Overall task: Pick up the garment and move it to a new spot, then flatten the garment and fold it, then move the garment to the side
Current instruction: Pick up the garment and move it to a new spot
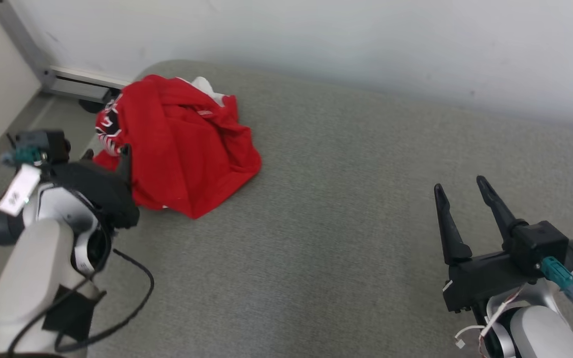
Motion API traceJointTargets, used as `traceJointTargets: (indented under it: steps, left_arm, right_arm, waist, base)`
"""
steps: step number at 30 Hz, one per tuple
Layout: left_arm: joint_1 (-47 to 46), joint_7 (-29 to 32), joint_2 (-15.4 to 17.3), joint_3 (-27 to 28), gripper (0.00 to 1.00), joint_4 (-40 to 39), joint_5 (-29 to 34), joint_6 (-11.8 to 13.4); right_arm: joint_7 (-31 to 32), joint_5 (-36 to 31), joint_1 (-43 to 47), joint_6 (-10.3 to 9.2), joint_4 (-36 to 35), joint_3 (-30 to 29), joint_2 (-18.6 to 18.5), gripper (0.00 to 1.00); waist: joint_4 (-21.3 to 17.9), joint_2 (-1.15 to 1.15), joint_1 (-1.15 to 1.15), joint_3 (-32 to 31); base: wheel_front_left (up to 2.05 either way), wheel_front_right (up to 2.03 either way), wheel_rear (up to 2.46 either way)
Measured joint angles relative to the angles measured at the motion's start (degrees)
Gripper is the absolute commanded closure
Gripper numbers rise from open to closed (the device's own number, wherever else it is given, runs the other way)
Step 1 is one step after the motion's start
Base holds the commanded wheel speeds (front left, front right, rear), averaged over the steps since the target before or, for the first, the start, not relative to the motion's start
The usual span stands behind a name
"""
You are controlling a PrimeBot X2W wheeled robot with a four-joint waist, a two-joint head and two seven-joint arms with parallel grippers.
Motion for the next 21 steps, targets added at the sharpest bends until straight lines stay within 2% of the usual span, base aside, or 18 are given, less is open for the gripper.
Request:
traceJointTargets:
  steps: [6, 11, 14, 21]
  left_arm:
    - [-7.46, 5.97, 1.21, 0.08, 0.0, 4.69, 0.15, 0.09]
    - [-8.91, 9.57, 5.65, 1.74, 0.0, 8.2, 2.53, 2.77]
    - [-8.87, 11.36, 8.02, 3.22, 0.0, 9.54, 2.85, 3.14]
    - [-9.75, 14.13, 8.47, 4.8, 0.0, 10.66, 2.5, 3.59]
  right_arm:
    - [2.99, -1.91, 3.32, -0.02, -6.65, -1.37, -1.46, 0.0]
    - [5.65, -2.57, 3.4, -0.02, -10.8, -2.47, -2.18, 0.0]
    - [7.21, -2.78, 2.85, -0.02, -12.34, -2.36, -2.33, 0.0]
    - [9.96, -2.78, 1.04, -0.03, -15.44, -3.42, -3.16, 0.0]
  waist:
    - [-4.08, 0.0, 0.0, 3.19]
    - [-7.79, 0.0, 0.0, 6.16]
    - [-10.16, 0.0, 0.01, 7.94]
    - [-15.13, 0.0, 0.0, 12.39]
  base:
    - [0.0, 0.0, 0.0]
    - [0.0, 0.0, 0.0]
    - [0.0, 0.0, 0.0]
    - [0.0, 0.0, 0.0]
